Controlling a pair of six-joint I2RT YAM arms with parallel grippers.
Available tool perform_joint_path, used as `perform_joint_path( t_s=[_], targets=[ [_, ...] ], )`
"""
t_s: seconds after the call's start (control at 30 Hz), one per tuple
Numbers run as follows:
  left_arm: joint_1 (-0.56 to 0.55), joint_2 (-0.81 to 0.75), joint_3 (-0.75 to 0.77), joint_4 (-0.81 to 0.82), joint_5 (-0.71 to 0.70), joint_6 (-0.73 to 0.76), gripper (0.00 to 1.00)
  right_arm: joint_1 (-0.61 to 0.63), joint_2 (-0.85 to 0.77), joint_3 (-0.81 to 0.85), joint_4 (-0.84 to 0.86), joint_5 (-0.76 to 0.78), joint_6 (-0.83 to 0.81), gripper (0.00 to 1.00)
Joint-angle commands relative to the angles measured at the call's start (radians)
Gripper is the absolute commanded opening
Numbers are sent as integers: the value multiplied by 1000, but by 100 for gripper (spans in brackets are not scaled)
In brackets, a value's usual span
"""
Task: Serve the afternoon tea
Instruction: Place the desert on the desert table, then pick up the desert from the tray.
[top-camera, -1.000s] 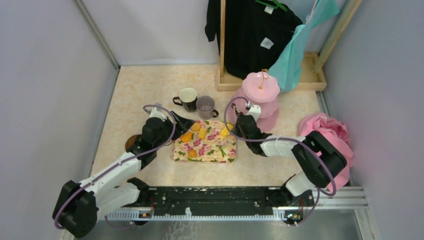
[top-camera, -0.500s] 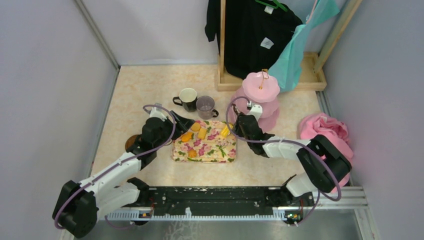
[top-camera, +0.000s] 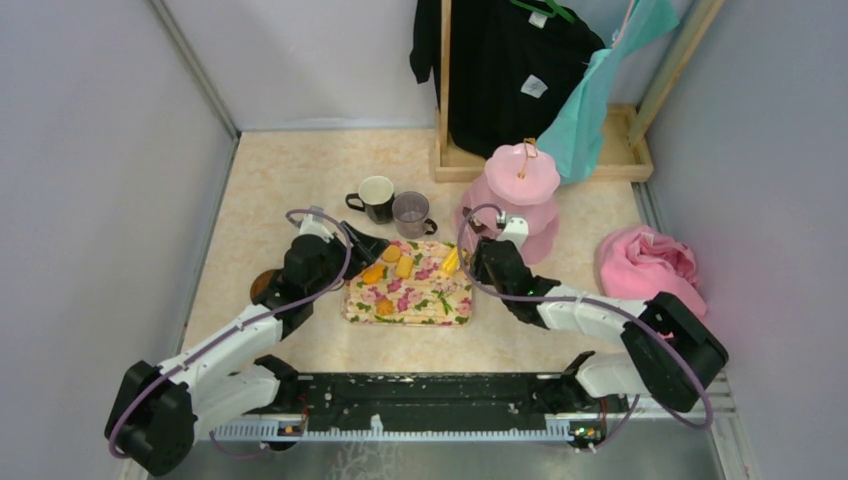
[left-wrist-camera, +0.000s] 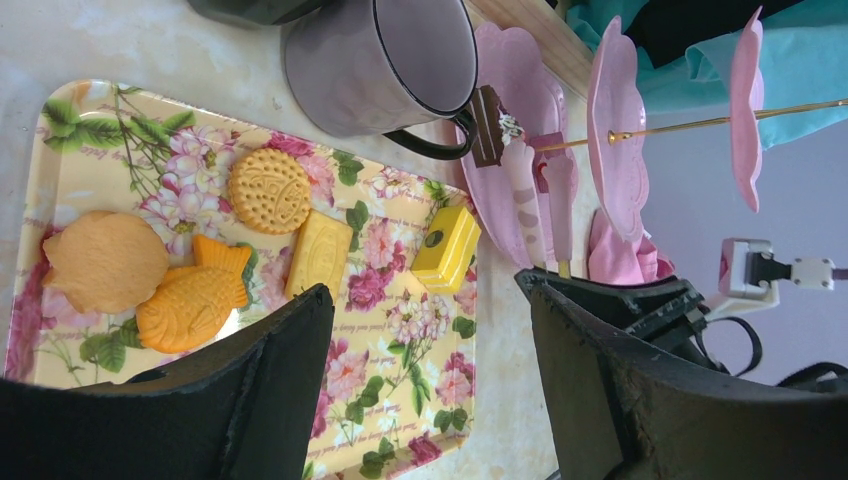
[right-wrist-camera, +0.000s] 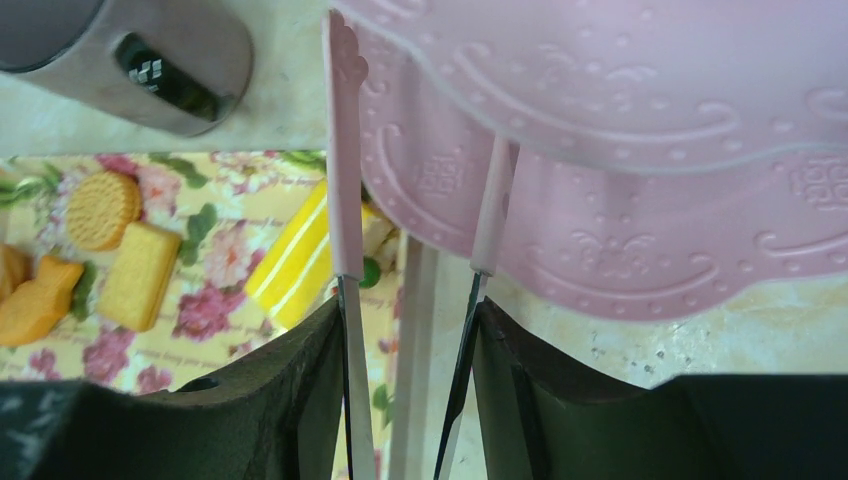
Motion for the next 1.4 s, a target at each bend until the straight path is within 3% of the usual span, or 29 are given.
perform_joint_path(
  t_s=[0.0, 0.3, 0.6, 1.37],
  targets=[
    [5, -16, 12, 31, 7, 20, 78, 72, -92, 7, -43, 64, -16, 46],
    [6, -15, 14, 36, 8, 22, 78, 289, -181, 6, -214, 198, 109, 44],
    [6, -18, 12, 51, 34, 21, 79, 457, -91, 104, -415, 356, 370, 44],
    [13, -52, -16, 63, 45, 21, 79, 473, 72, 189, -402, 270, 491, 52]
  ],
)
